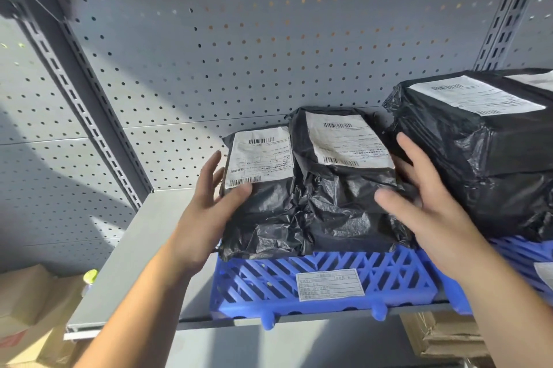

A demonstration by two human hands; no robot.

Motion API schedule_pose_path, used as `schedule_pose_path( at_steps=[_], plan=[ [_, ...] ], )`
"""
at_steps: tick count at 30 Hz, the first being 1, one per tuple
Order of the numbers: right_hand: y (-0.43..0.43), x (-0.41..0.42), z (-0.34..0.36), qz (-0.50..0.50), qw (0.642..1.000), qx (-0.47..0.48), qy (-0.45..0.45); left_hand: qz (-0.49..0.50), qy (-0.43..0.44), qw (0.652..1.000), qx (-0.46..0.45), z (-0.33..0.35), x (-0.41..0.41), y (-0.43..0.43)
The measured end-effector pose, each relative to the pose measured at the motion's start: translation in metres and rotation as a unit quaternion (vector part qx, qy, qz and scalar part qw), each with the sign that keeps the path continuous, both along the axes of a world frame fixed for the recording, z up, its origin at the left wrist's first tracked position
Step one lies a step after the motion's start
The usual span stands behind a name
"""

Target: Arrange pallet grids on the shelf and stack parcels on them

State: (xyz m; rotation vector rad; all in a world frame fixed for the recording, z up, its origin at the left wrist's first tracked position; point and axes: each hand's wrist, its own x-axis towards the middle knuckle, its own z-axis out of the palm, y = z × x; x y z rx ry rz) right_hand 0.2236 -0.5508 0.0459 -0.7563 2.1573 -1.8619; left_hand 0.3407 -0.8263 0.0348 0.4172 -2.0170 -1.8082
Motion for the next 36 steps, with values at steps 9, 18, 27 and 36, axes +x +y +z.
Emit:
schedule_pose_path(
  at_steps=[9, 18, 27, 36],
  plan=[
    [-0.008, 0.012, -0.003, 0.009, 0.985, 0.154, 0.082, -0.075, -0.016, 0.982, -0.174, -0.028, 0.016, 0.0],
    [-0.008, 0.008, -0.006, 0.022, 0.987, 0.141, 0.08, 0.025, -0.008, 0.965, -0.262, -0.032, 0.006, 0.007],
    [-0.005, 0.007, -0.007, 0.019, 0.987, 0.144, 0.075, 0.039, -0.034, 0.957, -0.284, -0.036, 0.005, 0.006],
    [0.006, 0.014, -0.009, -0.023, 0.986, 0.137, 0.089, 0.085, -0.031, 0.939, -0.331, -0.03, 0.016, 0.02]
  ],
)
